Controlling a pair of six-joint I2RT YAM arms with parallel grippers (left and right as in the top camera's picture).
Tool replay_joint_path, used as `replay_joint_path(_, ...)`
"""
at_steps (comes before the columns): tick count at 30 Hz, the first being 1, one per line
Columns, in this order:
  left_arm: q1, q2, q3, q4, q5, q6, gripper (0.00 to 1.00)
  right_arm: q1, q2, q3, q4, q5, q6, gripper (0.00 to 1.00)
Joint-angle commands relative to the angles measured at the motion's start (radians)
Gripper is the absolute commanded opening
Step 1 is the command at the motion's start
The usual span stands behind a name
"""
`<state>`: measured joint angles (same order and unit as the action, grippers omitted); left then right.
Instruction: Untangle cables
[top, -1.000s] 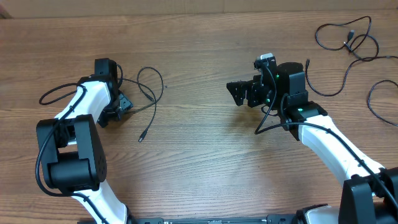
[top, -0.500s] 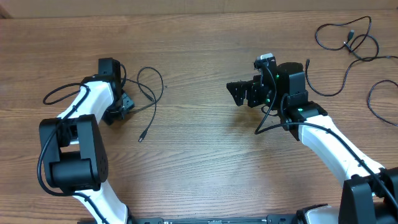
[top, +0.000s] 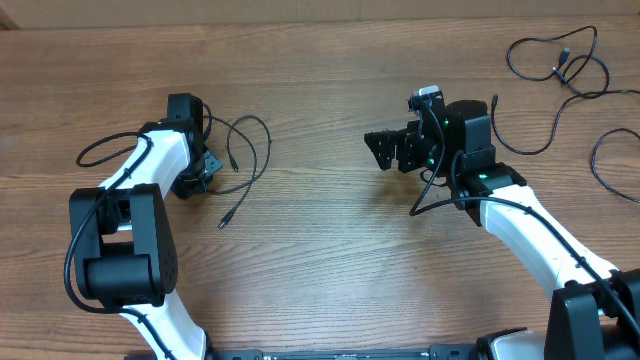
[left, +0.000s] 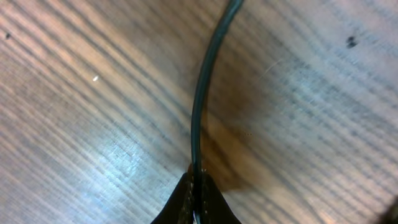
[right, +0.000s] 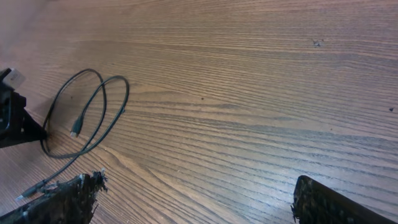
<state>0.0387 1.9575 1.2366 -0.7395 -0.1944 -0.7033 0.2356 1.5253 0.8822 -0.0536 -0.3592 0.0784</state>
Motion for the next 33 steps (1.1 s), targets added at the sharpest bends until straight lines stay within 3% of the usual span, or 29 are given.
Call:
replay_joint_path(1,-0.009,0.012,0.01,-0.063,0.012,0.016,0.04,0.001,0.007,0.002,0.004,-0.001,0.003,1.0)
replay_joint_path(7,-0.018,-0.088,0.111,-0.174,0.02,0.058,0.04,0.001,0.007,0.002,0.019,-0.001,0.002,1.0)
replay_joint_path(11,-0.04,-0.224,0.193,-0.184,0.161,0.169,0.04,0.001,0.007,0.002,0.023,-0.001,0.002,1.0)
replay_joint_path(17,-0.047,-0.46,0.271,-0.161,0.325,0.163,0.04,0.001,0.007,0.002,0.085,-0.001,0.002,1.0)
replay_joint_path(21,-0.051,-0.5,0.271,-0.14,0.325,0.034,0.04,0.001,0.007,0.002,0.225,-0.119,-0.002,1.0)
replay_joint_path(25,-0.086,-0.495,0.271,-0.139,0.327,-0.1,0.04,0.001,0.007,0.002,0.355,-0.505,-0.047,1.0)
replay_joint_path(28,-0.162,-0.495,0.271,-0.108,0.33,-0.234,0.04,0.002,0.007,0.002,0.39,-0.662,-0.047,1.0)
replay_joint_path(33,-0.327,-0.491,0.271,-0.022,0.261,-0.297,0.05,0.064,0.007,0.002,0.385,-0.667,-0.057,1.0)
